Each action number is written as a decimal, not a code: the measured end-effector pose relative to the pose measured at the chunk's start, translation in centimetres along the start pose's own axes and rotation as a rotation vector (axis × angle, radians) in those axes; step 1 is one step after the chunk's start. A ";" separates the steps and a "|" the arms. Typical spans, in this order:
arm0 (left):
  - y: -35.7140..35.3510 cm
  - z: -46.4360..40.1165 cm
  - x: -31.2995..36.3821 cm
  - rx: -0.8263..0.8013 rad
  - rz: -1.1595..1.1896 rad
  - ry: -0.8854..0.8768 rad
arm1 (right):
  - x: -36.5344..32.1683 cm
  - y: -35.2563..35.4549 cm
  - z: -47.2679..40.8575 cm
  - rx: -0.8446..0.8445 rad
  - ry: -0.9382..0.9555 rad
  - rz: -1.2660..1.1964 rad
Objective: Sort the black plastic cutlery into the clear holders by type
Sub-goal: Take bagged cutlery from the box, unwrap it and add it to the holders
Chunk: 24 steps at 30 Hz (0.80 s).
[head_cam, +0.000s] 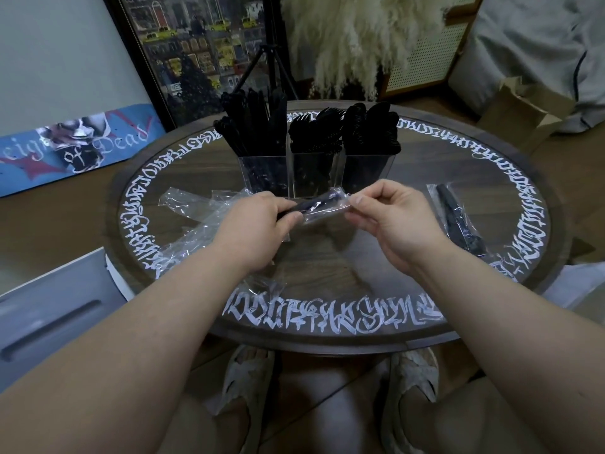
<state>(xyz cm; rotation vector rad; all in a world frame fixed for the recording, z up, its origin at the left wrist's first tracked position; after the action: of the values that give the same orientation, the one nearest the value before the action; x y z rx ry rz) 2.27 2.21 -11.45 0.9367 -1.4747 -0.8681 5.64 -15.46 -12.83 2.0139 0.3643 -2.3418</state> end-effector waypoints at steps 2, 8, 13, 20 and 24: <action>0.2 0.1 -0.2 0.006 0.012 0.006 | -0.1 0.0 0.0 -0.001 -0.014 0.042; 0.2 0.1 -0.2 -0.013 -0.023 0.035 | -0.8 1.7 -0.5 0.235 0.025 0.278; -0.4 0.0 0.5 -0.051 -0.041 -0.004 | -1.4 -0.2 -0.1 0.126 0.187 0.688; 0.2 0.3 0.1 -0.004 0.010 0.030 | -3.3 1.3 -0.5 0.283 0.286 0.849; 0.1 0.3 1.0 -0.007 0.020 -0.026 | -1.4 0.4 -0.9 0.136 0.144 0.792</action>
<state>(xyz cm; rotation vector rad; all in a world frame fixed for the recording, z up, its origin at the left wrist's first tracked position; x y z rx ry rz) 1.92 1.34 -10.98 0.9070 -1.5001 -0.8739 6.76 -15.90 -11.68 1.8843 -0.5176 -1.7596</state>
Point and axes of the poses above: each hand's wrist, its own z-axis away from the middle knuckle, its own y-axis out of the back of the hand, x = y × z, the point moved 7 cm from there along -z, towards the middle knuckle, and after that the axes turned 1 degree about -y, right-handed, at the moved point
